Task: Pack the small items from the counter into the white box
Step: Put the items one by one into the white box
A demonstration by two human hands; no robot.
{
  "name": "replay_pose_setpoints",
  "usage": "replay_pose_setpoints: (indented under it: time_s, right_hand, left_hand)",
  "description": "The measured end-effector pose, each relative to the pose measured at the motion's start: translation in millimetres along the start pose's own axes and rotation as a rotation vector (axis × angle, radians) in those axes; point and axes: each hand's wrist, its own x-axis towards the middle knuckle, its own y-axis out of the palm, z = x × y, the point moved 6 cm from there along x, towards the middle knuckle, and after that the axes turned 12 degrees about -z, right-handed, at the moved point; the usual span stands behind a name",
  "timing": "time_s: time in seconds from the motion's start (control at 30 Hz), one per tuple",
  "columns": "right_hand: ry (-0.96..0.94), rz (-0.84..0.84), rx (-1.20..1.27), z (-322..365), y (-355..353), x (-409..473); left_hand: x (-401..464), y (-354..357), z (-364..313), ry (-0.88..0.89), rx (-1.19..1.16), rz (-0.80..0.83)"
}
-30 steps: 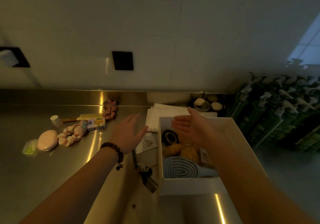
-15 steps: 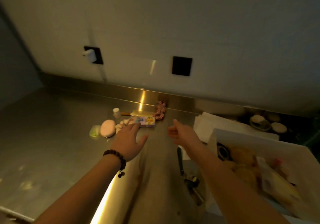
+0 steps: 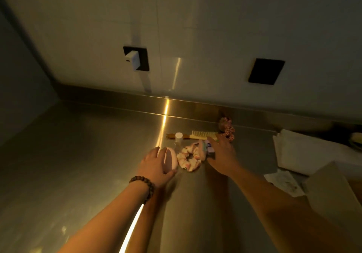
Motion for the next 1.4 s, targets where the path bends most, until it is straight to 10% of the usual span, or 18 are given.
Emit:
replay_pose_setpoints:
  time_s: [0.4,0.73,1.0,1.4]
  right_hand:
    - [0.006,0.01,-0.218,-2.4,16.3,-4.1]
    - [0.236,-0.144,0.086,-14.4,-12.2,-58.1]
    - [0.248,-0.416,0.204,-51.1,-149.0,-92.7]
    - [0.417,-0.499,0.159,-280.9,-293.6,-200.0]
  left_hand:
    - [22.8,26.3,9.2,0.084,-0.047,0.08]
    - [-10.6,2.1,-27.6,0.124,-0.191,0.025]
    - [-21.5,-48.5,-183.2,0.395,-0.292,-0.111]
    - [-86.3,7.8,-432.4,0.584,-0.281,-0.03]
